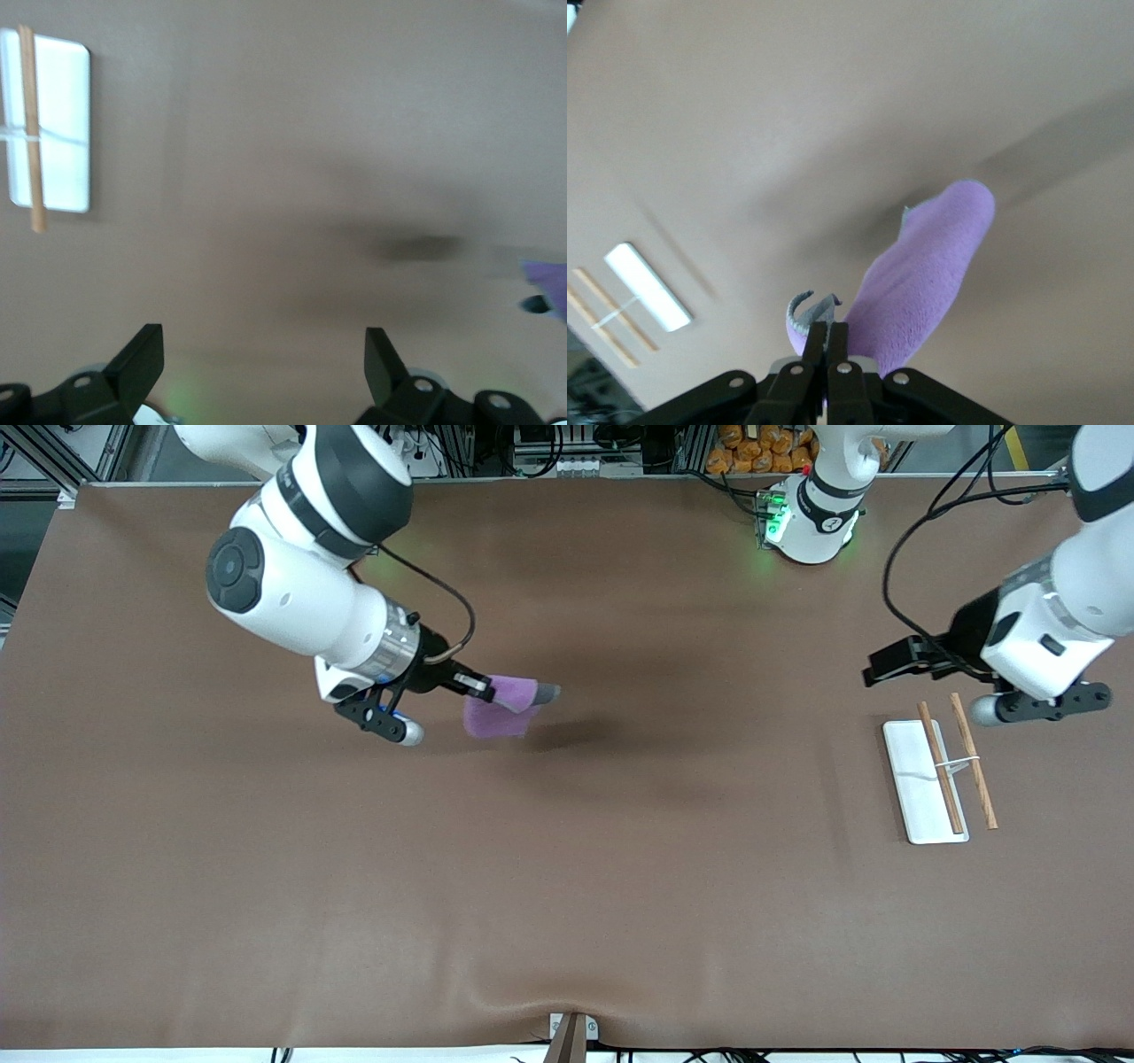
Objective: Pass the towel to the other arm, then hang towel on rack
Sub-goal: 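Lift the towel with the right gripper toward the table's middle, then grasp the towel with the left gripper while the right gripper holds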
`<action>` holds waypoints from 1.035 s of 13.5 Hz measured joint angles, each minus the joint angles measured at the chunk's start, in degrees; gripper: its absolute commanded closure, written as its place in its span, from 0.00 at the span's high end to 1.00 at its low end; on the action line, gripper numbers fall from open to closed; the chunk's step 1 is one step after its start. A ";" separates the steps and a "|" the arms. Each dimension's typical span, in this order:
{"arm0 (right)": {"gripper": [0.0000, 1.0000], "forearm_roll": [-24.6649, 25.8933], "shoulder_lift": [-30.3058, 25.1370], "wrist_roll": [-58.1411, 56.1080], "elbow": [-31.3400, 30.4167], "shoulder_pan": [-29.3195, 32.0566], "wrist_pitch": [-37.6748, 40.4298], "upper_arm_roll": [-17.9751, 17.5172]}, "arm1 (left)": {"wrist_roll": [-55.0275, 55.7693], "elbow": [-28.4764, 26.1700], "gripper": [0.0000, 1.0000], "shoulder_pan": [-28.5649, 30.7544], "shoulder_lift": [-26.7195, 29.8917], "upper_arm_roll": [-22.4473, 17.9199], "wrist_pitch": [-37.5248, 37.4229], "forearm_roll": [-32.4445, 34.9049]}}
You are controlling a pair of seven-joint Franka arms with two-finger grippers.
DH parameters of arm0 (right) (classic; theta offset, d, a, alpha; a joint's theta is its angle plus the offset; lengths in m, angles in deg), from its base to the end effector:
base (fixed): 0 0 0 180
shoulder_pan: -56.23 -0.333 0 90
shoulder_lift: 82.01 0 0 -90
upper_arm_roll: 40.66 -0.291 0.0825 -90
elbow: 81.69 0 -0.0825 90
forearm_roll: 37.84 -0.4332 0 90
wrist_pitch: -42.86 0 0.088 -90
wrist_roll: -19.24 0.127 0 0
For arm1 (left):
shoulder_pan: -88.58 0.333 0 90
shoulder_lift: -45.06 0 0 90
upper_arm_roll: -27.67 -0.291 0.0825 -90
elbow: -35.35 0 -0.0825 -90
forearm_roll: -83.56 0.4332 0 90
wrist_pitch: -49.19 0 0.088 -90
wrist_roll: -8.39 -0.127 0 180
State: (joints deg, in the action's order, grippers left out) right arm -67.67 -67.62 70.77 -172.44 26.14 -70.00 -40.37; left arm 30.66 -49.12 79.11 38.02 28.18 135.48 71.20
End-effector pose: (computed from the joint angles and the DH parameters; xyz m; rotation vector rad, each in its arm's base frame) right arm 0.5860 0.3834 0.4574 -2.5666 0.7275 0.2999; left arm 0.6145 -0.1366 0.5514 2.9343 0.3098 -0.2185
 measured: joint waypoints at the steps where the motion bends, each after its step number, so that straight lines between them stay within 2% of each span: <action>1: 0.00 -1.20 0.01 1.81 0.43 -0.42 -0.63 0.00 | 2.06 0.00 1.00 -0.45 0.00 0.05 0.02 -1.05; 4: 0.00 -3.45 0.06 7.91 1.68 -2.27 -3.92 0.01 | 6.78 0.00 1.00 -0.92 0.00 0.06 0.22 -4.13; 8: 0.00 -7.45 0.14 13.47 2.75 -5.28 -9.24 0.01 | 19.89 -0.01 1.00 -4.17 -0.07 0.15 2.83 -6.58; 14: 0.00 -8.45 1.96 20.55 2.82 -10.40 -16.71 0.01 | 41.00 -0.15 1.00 -8.56 -2.37 0.22 9.83 -14.68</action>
State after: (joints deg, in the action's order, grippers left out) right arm -76.12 -65.66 91.31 -169.62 15.74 -86.71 -40.36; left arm 71.66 -49.27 70.54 35.65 28.40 145.31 56.52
